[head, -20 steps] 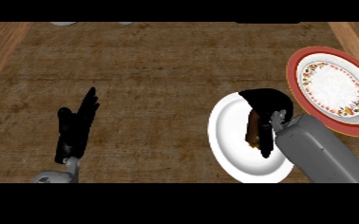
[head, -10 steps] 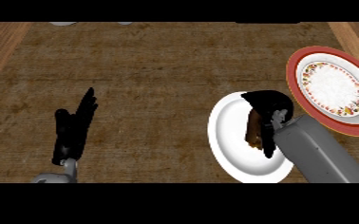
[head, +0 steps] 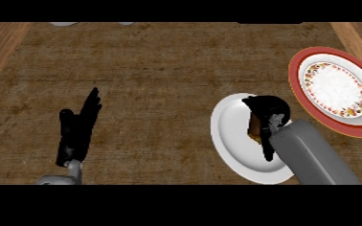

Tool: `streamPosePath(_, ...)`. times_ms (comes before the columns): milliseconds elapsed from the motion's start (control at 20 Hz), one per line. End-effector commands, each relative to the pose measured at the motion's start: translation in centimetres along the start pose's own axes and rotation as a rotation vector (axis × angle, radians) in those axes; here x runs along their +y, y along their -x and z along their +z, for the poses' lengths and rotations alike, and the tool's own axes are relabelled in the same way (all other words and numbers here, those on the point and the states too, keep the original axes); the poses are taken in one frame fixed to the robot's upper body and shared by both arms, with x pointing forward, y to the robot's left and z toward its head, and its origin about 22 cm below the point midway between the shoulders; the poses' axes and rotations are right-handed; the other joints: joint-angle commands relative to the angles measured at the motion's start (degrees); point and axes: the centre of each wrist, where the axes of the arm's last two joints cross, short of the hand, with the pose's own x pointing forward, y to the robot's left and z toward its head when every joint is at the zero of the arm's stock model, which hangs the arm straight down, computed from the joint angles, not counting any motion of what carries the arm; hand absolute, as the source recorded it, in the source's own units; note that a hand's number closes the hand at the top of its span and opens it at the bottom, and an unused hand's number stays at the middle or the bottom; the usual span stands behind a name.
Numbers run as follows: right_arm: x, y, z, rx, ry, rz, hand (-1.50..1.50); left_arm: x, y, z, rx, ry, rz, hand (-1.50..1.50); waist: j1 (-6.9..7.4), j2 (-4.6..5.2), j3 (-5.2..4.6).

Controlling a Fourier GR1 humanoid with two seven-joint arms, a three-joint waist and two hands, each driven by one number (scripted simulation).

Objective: Pick the sweet potato from the plate and place it in the plate

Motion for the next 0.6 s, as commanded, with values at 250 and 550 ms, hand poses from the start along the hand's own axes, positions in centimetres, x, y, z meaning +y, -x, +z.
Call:
streamPosePath(250,0.4,1.4,-0.1,-0.059,0.05,0.087,1.5,-0.3,0.4,0.4,-0.001,-0.005,-0.006,0.0,0.04,0.04,0.05)
streamPosePath(550,0.9,1.6,-1.3,-0.051,0.173,0.134,1.5,-0.2,1.8,-0.4,0.004,0.011,0.004,0.0,0.02,0.09,0.05)
